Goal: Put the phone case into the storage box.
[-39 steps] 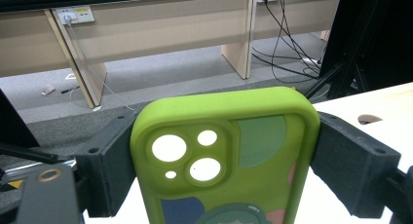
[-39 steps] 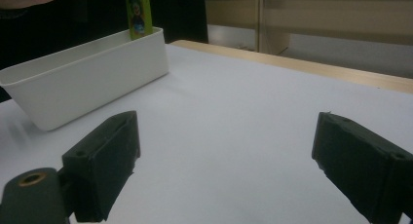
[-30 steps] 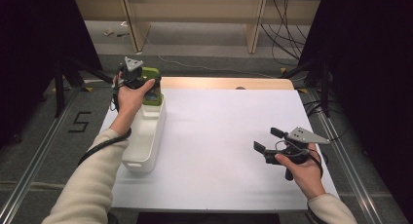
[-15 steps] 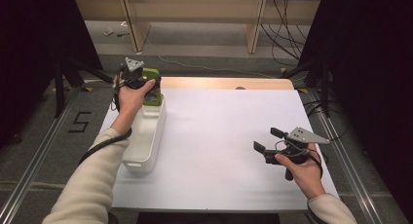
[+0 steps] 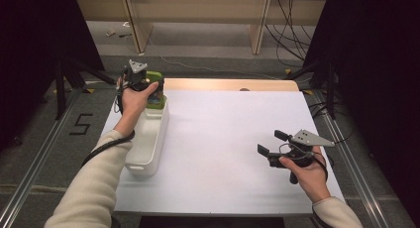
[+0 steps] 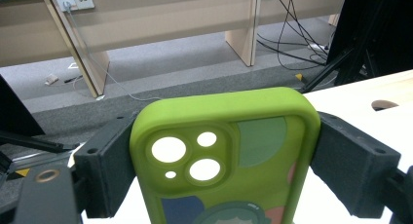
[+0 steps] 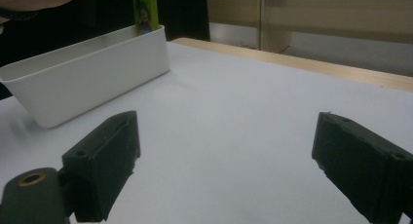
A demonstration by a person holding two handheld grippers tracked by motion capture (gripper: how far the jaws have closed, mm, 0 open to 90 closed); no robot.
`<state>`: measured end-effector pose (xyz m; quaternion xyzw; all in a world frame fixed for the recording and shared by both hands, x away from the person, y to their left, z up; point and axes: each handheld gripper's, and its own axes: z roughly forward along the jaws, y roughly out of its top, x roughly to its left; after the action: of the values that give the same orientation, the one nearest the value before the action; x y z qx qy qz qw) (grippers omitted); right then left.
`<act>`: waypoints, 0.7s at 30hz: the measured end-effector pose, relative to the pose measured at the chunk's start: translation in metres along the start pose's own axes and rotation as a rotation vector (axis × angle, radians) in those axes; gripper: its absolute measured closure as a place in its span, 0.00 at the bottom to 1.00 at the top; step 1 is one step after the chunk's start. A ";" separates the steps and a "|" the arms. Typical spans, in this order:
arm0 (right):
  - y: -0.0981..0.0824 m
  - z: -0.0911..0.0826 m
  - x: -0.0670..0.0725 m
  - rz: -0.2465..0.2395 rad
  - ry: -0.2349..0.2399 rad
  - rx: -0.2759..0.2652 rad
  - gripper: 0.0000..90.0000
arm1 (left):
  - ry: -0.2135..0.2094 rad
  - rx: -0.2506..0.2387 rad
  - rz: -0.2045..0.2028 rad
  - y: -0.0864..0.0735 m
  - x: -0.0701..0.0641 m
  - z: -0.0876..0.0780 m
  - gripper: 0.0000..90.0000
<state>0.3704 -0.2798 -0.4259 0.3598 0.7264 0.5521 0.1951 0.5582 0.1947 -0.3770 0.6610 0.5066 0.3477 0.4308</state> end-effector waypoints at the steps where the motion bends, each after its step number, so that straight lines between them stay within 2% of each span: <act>1: 0.000 0.000 0.000 0.000 0.000 0.000 0.13 | 0.000 0.002 0.001 0.000 0.000 0.000 0.17; 21: 0.000 0.000 0.000 0.006 0.000 -0.005 0.13 | -0.004 0.038 -0.008 -0.005 0.003 0.010 0.17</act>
<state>0.3704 -0.2799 -0.4255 0.3615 0.7239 0.5546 0.1944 0.5655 0.1956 -0.3857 0.6677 0.5149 0.3350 0.4205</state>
